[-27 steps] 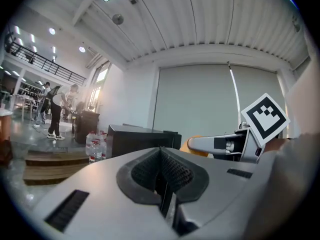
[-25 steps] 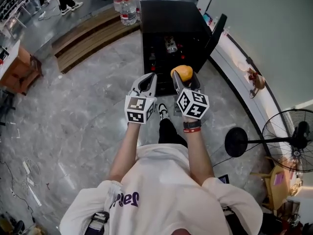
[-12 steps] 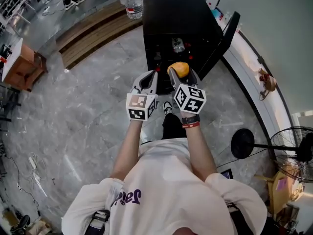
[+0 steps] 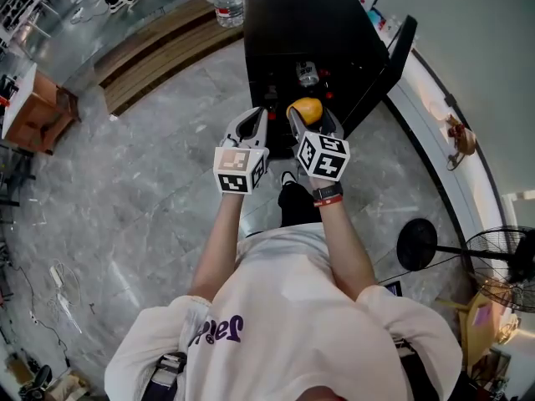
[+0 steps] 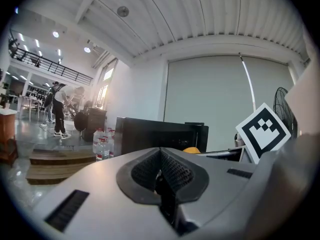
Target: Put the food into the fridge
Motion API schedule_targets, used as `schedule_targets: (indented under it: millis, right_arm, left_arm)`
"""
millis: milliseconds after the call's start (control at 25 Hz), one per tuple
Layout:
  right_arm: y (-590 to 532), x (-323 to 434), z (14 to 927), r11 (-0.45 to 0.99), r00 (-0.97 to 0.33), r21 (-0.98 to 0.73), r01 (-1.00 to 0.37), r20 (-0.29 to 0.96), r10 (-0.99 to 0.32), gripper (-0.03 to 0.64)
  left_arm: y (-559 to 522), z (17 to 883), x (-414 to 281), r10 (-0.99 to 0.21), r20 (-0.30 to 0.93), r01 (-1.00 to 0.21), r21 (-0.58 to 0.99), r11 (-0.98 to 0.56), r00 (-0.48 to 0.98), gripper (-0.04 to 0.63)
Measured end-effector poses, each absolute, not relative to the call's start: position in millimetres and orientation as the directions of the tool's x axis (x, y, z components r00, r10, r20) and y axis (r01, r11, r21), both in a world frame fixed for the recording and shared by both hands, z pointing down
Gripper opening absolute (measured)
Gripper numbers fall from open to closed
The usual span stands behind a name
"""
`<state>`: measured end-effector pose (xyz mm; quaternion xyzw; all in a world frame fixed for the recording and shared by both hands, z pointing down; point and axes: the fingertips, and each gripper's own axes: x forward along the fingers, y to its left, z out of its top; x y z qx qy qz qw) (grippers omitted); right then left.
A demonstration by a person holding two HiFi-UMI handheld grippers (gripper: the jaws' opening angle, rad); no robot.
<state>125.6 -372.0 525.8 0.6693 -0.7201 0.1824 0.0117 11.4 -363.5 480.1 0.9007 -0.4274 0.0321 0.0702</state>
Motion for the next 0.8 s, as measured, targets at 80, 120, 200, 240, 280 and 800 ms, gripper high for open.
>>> schedule_targets:
  millis: [80,120,200,240,280,800]
  right_arm:
    - [-380.0,125.5,534.5,0.037,-0.105,-0.243,-0.969,0.273,-0.956,0.367]
    - [-384.0,124.7,539.1,0.038,-0.107,-0.243,-0.969,0.279,-0.954,0.367]
    - [-391.8,124.3,547.4,0.039,-0.112,-0.245,-0.969,0.289,-0.951,0.367]
    - [-395.2,125.2,550.7,0.039,-0.113,-0.247,-0.968,0.293,-0.949,0.367]
    - [-398.2,126.6,553.2,0.038,-0.114,-0.251,-0.967,0.295,-0.949,0.367]
    - [-438.7,142.8,589.7,0.03,-0.12,-0.274,-0.961,0.318,-0.94,0.367]
  left_arm:
    - [-368.7,484.6,12.7,-0.765,0.118,-0.774,0.093,-0.626,0.633,0.017]
    - [-371.5,486.7,13.2,-0.766,0.117,-0.775,0.09,-0.626,0.632,0.017]
    - [-376.8,489.7,14.9,-0.766,0.114,-0.775,0.086,-0.626,0.632,0.017]
    - [-378.9,491.4,15.9,-0.766,0.114,-0.774,0.085,-0.627,0.633,0.017]
    - [-380.6,493.5,16.5,-0.765,0.115,-0.774,0.084,-0.628,0.633,0.017]
    - [-392.1,515.8,34.7,-0.743,0.126,-0.754,0.11,-0.648,0.657,0.017]
